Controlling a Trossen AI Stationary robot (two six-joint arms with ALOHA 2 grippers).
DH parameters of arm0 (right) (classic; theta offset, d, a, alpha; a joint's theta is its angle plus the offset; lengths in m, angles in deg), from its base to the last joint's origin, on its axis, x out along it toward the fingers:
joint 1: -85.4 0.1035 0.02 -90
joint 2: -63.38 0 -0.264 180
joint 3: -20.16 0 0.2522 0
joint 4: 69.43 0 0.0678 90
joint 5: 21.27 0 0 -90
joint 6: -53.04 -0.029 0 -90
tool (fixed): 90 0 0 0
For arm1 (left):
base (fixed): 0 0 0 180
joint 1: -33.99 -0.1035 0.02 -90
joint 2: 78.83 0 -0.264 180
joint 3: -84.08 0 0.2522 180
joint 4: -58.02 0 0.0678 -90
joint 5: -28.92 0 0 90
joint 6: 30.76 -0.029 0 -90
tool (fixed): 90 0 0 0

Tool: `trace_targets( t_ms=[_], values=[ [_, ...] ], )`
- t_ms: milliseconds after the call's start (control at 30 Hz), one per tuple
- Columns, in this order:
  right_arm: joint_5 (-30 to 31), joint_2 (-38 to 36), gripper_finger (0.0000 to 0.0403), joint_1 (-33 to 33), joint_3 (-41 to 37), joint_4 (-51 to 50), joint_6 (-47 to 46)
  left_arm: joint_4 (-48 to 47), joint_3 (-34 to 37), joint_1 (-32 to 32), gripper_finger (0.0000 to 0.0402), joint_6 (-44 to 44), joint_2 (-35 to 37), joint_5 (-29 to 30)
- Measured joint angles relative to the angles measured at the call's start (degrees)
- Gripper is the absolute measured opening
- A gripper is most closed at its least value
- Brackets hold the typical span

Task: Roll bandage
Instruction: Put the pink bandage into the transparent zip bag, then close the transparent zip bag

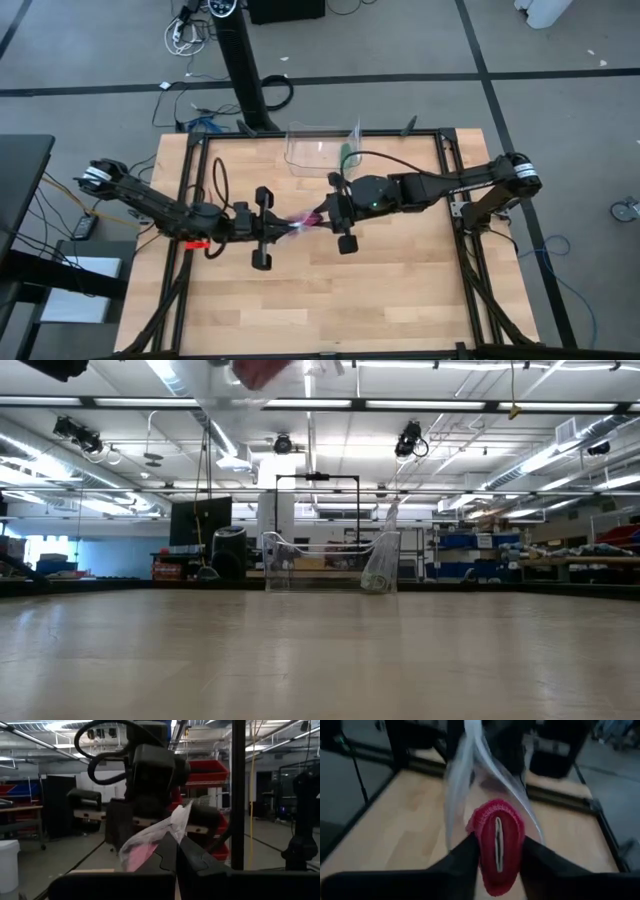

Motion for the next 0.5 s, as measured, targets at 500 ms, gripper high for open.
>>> trace_targets(
  t_ms=[500],
  values=[
    [3.94,-13.07,0.0238,2.98,-7.09,-9.33,1.34,1.83,0.03,1.21,0.0001,-4.87,-0.88,-0.55]
  ],
)
